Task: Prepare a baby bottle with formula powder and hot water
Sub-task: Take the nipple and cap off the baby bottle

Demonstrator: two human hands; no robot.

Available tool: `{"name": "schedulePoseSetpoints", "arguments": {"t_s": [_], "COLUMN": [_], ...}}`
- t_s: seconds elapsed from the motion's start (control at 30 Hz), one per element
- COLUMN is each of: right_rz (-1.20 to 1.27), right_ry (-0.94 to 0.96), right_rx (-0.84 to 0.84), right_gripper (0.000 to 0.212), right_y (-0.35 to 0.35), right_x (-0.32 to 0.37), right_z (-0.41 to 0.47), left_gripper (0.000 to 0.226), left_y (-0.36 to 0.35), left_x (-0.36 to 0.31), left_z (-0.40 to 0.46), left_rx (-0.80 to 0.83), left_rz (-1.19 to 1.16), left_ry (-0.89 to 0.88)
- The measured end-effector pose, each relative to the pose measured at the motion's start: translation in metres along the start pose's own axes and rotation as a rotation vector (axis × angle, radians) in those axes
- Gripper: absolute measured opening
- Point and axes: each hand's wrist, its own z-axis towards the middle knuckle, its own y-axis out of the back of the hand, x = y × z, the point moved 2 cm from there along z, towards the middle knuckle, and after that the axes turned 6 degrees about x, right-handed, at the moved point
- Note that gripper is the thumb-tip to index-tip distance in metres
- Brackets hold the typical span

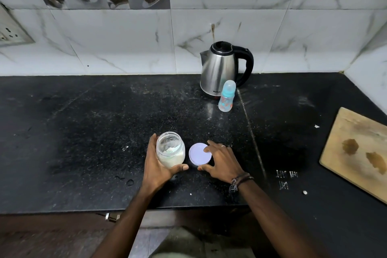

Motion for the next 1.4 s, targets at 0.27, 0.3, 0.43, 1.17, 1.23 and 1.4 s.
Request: {"name": "schedulePoseSetpoints", "arguments": {"t_s": [0.27, 0.3, 0.43, 1.17, 1.23, 1.4], "right_rz": [0.147, 0.161, 0.198, 0.220, 0.220, 0.266], "right_ry": [0.045, 0.043, 0.035, -0.311, -0.299, -0.289], "right_rx": [-0.342, -0.387, -0.524, -0.401, -0.402, -0.408], "right_gripper": [0.053, 0.049, 0.033, 0.080, 0.072, 0.054], "right_y": [0.017, 0.019, 0.033, 0.132, 0.135, 0.128], "right_x": [-0.007, -0.009, -0.015, -0.067, -0.069, -0.078], "right_z": [-0.004, -0.004, 0.002, 0.135, 0.141, 0.134], "left_gripper": [0.129, 0.125, 0.112, 0.078, 0.079, 0.080], "left_y": [-0.001, -0.002, -0.017, -0.132, -0.133, -0.137], "left_x": [-0.049, -0.057, -0.088, -0.082, -0.081, -0.073], "left_z": [0.000, 0.001, 0.014, 0.090, 0.093, 0.087], "left_rx": [-0.202, -0.213, -0.205, 0.004, 0.022, 0.048], "left_rz": [0.092, 0.119, 0.170, 0.152, 0.164, 0.188], "left_ry": [-0.235, -0.271, -0.350, -0.023, -0.014, 0.021]}}
